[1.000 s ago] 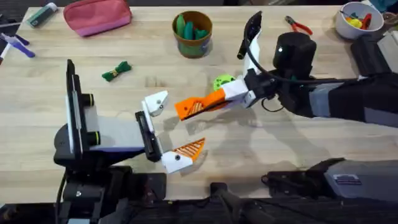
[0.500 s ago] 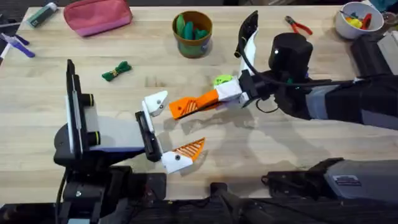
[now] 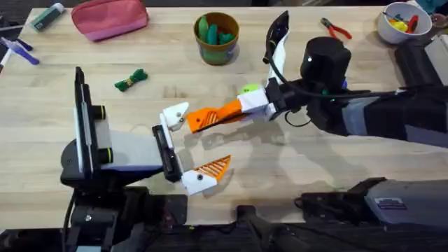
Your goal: Pick up the gripper from the table and insert it into the empty holder that is missing its gripper. Then pick up a screw, insert it into the mounting hole, and use the screwdriver to tighten it. Finally, clean up the table by picking up the vegetable and placing it into the bucket.
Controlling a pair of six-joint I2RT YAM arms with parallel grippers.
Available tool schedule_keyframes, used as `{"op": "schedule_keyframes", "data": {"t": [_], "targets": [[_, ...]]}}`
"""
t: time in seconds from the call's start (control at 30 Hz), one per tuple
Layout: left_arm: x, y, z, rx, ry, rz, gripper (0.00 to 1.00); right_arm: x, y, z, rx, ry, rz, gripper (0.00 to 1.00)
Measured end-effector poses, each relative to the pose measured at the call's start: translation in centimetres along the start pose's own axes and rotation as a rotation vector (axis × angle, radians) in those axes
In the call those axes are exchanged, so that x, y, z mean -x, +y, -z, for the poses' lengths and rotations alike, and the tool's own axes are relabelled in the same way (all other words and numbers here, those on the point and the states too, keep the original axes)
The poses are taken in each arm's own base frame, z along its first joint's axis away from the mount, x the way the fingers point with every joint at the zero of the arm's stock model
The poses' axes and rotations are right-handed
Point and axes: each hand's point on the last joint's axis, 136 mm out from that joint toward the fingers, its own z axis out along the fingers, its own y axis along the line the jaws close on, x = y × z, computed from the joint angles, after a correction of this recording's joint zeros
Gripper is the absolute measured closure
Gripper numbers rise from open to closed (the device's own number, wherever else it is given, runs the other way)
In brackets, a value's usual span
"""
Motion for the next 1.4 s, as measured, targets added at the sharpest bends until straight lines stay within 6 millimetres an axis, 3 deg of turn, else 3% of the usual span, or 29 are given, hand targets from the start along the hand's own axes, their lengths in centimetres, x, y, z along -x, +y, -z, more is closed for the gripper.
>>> {"op": "schedule_keyframes", "data": {"t": [0.3,0.57,1.4], "targets": [[0.0,0.0,0.0,0.0,0.0,0.0,0.013,0.2,0.5,-0.1,0.011,-0.004,0.002,0.989],[0.0,0.1,0.0,0.004,0.0,0.004,0.013,0.2,-1.0,-0.3,0.001,0.005,-0.062,0.99],[0.0,0.1,0.0,0.003,0.0,0.004,0.013,0.3,0.1,-0.8,0.024,0.01,-0.003,0.99]]}}
